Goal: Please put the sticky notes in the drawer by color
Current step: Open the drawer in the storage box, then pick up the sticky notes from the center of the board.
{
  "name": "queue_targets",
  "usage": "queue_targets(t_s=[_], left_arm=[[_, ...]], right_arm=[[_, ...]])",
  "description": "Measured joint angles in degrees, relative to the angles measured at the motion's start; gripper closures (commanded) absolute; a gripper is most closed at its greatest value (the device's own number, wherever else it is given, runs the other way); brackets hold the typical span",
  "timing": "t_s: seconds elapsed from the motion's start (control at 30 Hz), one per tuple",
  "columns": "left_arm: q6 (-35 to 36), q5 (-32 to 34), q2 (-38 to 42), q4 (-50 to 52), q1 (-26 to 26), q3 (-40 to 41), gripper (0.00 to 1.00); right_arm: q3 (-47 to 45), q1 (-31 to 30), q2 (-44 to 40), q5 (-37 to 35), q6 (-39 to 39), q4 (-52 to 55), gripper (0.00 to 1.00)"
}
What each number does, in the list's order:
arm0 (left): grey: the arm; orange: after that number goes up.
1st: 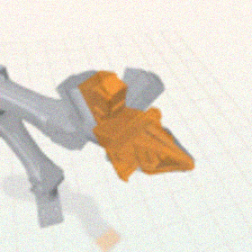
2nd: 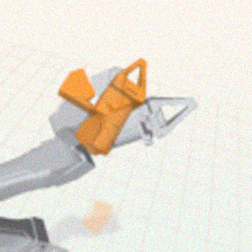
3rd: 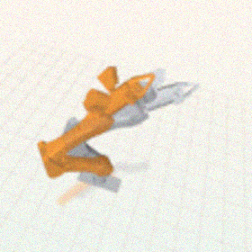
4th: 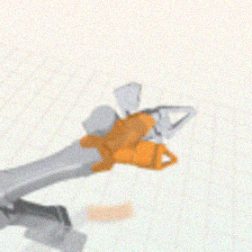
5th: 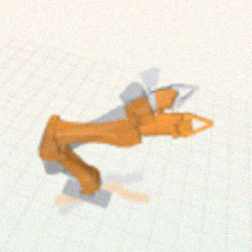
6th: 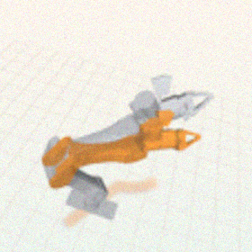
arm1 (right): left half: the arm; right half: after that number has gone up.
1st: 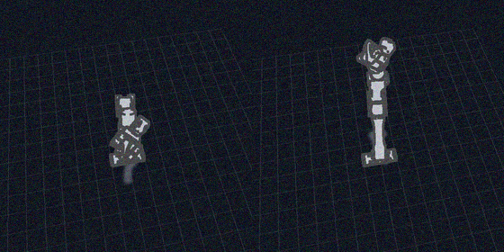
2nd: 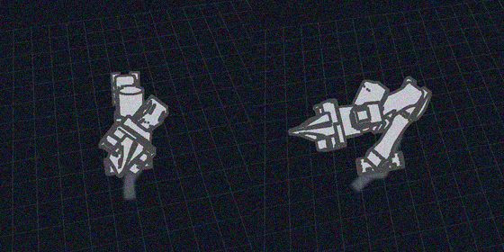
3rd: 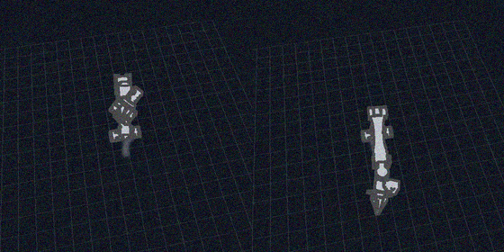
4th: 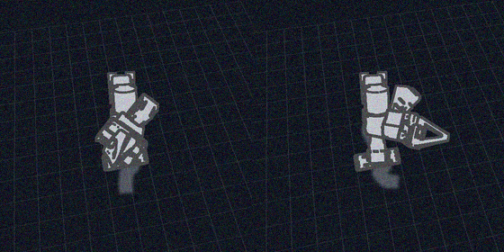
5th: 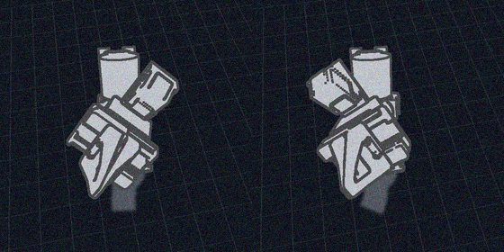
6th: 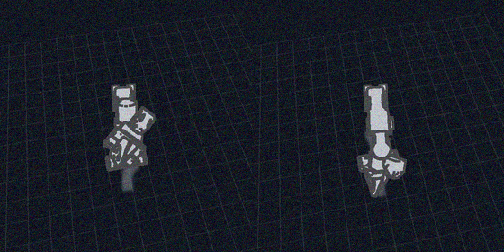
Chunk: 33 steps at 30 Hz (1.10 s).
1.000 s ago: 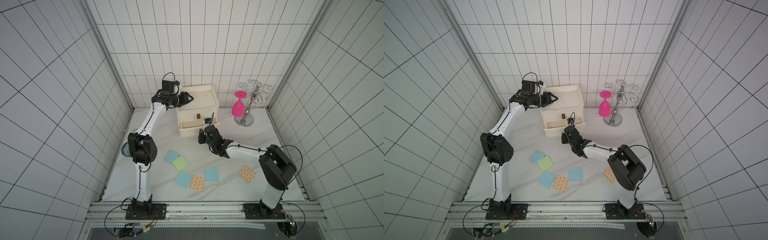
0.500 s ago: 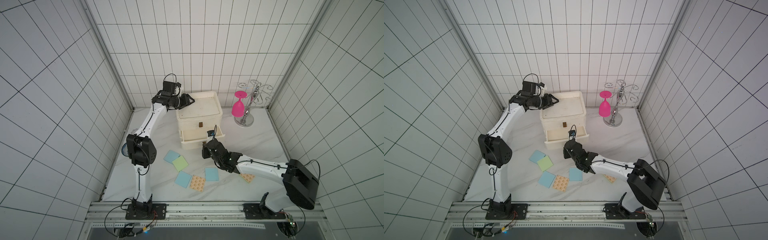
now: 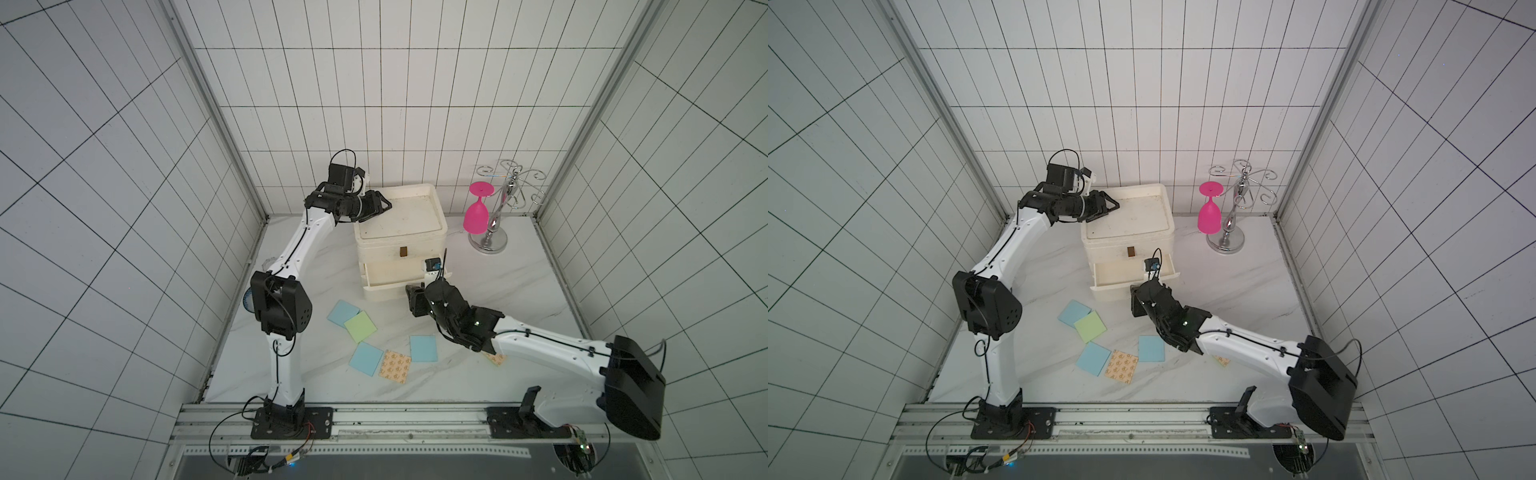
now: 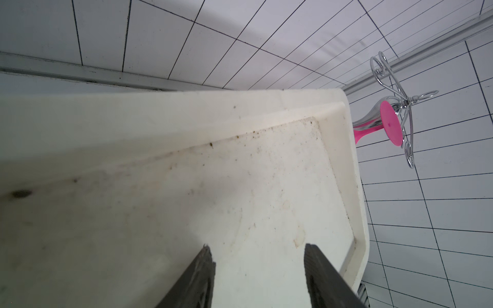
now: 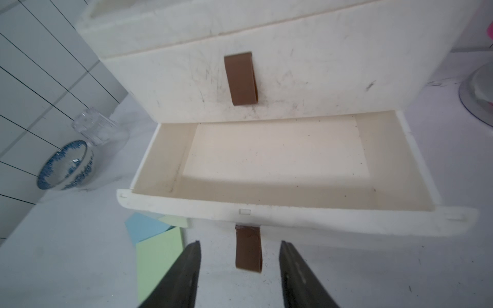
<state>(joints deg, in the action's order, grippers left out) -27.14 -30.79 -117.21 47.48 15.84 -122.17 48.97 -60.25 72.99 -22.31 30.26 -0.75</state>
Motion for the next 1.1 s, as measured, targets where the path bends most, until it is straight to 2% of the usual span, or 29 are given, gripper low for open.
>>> queue_targets(t_s=[0.13, 0.23, 0.3, 0.5, 0.73, 1.1], left_arm=[[0.2, 0.6, 3.1, 2.5, 0.1, 1.1, 0.42], [0.2, 0.9, 8.5, 2.7, 0.2, 4.8, 0.42], [0.2, 1.0, 14.1, 1.7, 0.2, 9.9, 0.42], [0.2, 1.3, 29.2, -3.4, 2.7, 28.2, 0.42], [0.2, 1.6, 32.6, -5.6, 5.4, 40.2, 0.42], [-0.3, 2.8, 32.6, -7.1, 16.0, 41.6, 0.42]], right_arm=[[0.0, 2.9, -9.7, 0.7, 3.9, 9.3, 0.23], [0.0, 8.2, -16.2, 1.4, 9.1, 20.9, 0.21], [-0.6, 11.0, -20.3, 0.6, 13.7, 29.8, 0.20], [-8.6, 11.5, -31.5, 0.2, 25.1, 46.5, 0.19], [-12.9, 11.8, -27.6, 0.6, 32.0, 52.9, 0.15], [-19.1, 16.0, -25.4, 0.6, 39.3, 52.8, 0.08]])
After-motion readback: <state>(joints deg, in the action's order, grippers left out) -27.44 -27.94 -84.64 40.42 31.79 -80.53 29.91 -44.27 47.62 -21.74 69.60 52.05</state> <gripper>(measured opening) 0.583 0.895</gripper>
